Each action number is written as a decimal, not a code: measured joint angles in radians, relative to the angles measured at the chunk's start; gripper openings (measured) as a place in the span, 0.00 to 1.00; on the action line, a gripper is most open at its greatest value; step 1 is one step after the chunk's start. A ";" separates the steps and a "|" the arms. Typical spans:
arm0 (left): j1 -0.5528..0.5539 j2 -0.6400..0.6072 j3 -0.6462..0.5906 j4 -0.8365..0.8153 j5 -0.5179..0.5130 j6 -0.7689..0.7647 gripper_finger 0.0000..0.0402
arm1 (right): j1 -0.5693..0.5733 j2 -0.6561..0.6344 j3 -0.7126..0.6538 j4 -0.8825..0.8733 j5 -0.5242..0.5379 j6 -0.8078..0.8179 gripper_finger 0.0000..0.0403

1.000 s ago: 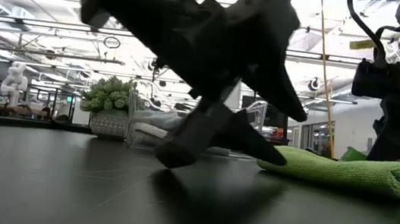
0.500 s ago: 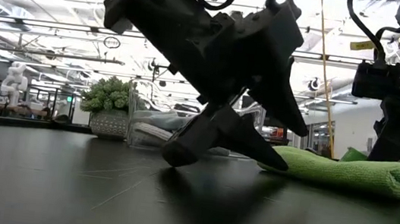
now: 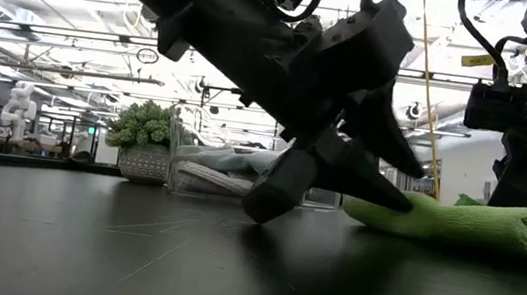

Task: Fold microfiber towels
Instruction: Fold the green towel

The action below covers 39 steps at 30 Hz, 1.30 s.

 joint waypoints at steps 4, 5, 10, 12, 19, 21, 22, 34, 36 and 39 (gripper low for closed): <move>-0.015 -0.004 0.003 -0.093 -0.084 -0.029 0.26 | 0.000 0.000 -0.033 0.006 0.006 0.039 0.46; -0.020 -0.004 0.003 -0.111 -0.088 -0.039 0.25 | -0.002 -0.002 -0.044 0.011 0.011 0.056 0.46; -0.065 -0.005 0.016 -0.140 -0.086 -0.060 0.25 | -0.007 -0.003 -0.120 0.113 0.024 0.097 0.46; -0.083 -0.003 0.051 -0.217 -0.075 -0.093 0.29 | -0.007 -0.004 -0.150 0.205 0.022 0.093 0.46; -0.113 0.003 0.129 -0.321 -0.062 -0.182 0.52 | -0.007 -0.002 -0.173 0.336 -0.005 0.029 0.44; -0.122 0.003 0.129 -0.290 -0.076 -0.191 0.57 | -0.007 -0.001 -0.173 0.335 -0.005 0.030 0.42; -0.125 0.003 0.131 -0.287 -0.075 -0.199 0.60 | -0.007 -0.001 -0.173 0.335 -0.004 0.033 0.40; -0.124 0.100 0.138 -0.145 -0.115 -0.208 0.62 | -0.004 0.002 -0.176 0.400 0.020 0.079 0.33; -0.125 0.102 0.137 -0.123 -0.128 -0.209 0.59 | -0.004 0.001 -0.176 0.402 0.020 0.079 0.33; -0.123 0.106 0.137 -0.065 -0.148 -0.215 0.52 | -0.004 0.001 -0.176 0.404 0.021 0.078 0.33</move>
